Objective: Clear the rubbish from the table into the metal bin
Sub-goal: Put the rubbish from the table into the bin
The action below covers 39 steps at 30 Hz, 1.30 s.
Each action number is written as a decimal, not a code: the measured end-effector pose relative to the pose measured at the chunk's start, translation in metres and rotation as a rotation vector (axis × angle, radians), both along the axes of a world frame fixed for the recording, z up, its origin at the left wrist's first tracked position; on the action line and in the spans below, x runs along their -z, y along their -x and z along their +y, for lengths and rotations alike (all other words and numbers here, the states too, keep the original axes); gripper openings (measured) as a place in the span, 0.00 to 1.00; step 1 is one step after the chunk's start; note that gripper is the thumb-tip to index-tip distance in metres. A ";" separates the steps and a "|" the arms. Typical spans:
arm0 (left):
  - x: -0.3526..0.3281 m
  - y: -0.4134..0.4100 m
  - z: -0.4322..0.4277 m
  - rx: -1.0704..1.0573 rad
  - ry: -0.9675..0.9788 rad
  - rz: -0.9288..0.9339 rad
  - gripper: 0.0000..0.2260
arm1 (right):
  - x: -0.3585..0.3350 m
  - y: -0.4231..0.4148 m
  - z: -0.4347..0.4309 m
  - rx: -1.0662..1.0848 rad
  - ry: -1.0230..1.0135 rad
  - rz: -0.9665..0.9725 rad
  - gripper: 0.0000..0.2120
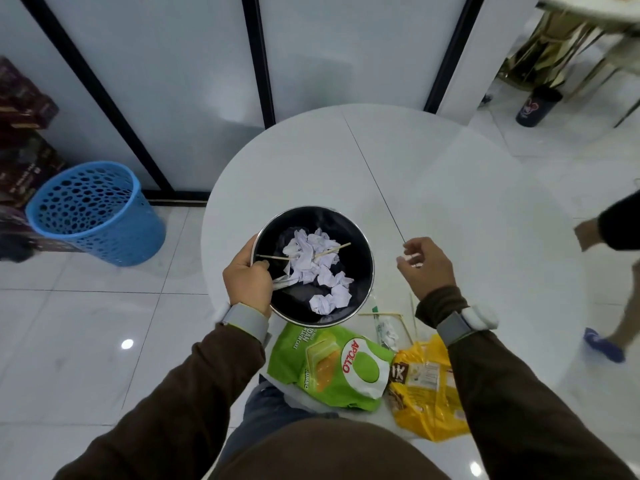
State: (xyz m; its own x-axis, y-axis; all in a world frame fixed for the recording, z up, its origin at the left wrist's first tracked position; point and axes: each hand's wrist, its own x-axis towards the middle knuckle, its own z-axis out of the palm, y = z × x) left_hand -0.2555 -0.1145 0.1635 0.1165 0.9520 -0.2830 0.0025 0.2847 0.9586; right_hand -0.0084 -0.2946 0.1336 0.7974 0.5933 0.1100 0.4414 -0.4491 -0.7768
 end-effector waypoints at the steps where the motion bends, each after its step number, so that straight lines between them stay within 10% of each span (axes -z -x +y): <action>1: 0.001 0.001 0.000 -0.001 -0.001 0.005 0.29 | 0.018 -0.007 -0.007 0.020 0.140 0.056 0.10; 5: 0.005 0.006 0.003 0.001 -0.006 0.017 0.30 | 0.079 -0.012 -0.025 -0.082 0.737 0.242 0.31; 10: 0.005 0.013 0.006 -0.003 -0.001 0.027 0.29 | 0.119 0.013 -0.020 -0.216 1.023 0.255 0.51; 25: 0.007 0.020 0.024 0.005 0.010 0.043 0.27 | 0.147 -0.012 -0.006 -0.157 0.959 0.176 0.09; 39: 0.001 0.022 0.027 -0.010 0.015 0.070 0.26 | 0.148 -0.018 -0.002 -0.085 0.871 0.213 0.13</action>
State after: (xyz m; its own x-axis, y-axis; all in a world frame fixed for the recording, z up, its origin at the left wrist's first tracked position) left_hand -0.2778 -0.0879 0.1620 0.0867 0.9487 -0.3040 0.0665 0.2990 0.9519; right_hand 0.0101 -0.2970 -0.0144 0.6988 0.4556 -0.5515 0.3856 -0.8893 -0.2460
